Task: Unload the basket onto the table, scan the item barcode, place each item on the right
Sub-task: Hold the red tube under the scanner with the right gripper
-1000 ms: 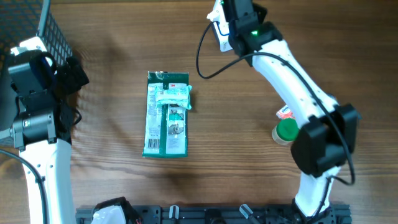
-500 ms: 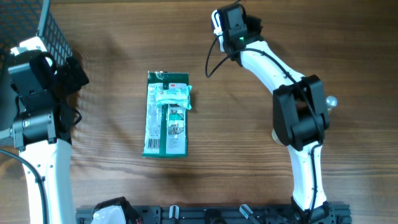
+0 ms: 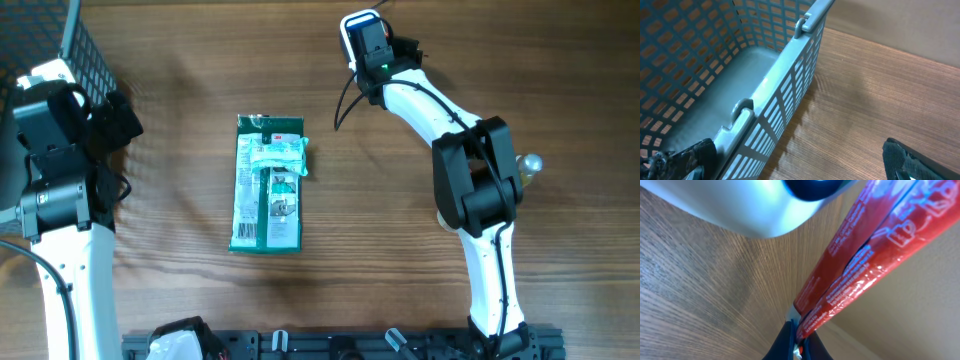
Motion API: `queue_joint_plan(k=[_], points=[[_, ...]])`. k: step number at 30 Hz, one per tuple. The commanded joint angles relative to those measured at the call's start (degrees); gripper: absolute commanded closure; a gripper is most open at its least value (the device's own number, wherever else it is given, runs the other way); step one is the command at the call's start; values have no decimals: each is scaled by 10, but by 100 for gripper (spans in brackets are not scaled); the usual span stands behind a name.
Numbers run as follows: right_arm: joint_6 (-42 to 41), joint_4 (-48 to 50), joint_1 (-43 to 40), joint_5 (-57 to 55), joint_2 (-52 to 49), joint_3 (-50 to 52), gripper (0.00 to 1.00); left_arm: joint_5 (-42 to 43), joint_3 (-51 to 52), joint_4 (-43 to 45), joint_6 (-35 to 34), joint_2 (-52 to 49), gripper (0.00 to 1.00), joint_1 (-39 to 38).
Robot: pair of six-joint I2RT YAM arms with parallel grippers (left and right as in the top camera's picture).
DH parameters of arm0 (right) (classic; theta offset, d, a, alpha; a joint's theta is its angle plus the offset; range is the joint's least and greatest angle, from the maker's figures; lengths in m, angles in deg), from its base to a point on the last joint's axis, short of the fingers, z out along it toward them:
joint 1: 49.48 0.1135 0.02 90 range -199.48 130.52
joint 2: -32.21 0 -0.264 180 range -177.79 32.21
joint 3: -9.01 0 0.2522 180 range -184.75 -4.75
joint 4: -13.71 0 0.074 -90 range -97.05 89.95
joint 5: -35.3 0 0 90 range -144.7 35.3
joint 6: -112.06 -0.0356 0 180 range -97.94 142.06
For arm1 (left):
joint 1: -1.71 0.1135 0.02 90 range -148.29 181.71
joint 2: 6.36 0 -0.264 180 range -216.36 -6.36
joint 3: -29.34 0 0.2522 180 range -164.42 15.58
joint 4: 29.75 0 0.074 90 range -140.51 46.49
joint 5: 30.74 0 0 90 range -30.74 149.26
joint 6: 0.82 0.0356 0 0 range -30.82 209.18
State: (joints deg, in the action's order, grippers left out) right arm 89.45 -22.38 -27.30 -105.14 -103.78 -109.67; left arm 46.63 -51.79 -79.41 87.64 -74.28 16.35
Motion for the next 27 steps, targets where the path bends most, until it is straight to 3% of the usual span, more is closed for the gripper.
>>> queue_joint_plan(k=[1, 15, 21, 23, 24, 27], points=[[18, -10, 7, -10, -14, -4, 96, 31, 32, -30, -23, -23, 0, 3], [57, -51, 26, -3, -14, -4, 96, 31, 32, -30, -23, -23, 0, 3], [61, 4, 26, -55, -14, -4, 96, 31, 32, -30, -23, -23, 0, 3], [60, 110, 22, -110, -14, -4, 96, 31, 32, -30, -23, -23, 0, 3], [72, 164, 21, -128, -14, -5, 96, 31, 32, -30, -23, -23, 0, 3], [138, 177, 21, -130, -14, -4, 96, 31, 32, -30, -23, -23, 0, 3]])
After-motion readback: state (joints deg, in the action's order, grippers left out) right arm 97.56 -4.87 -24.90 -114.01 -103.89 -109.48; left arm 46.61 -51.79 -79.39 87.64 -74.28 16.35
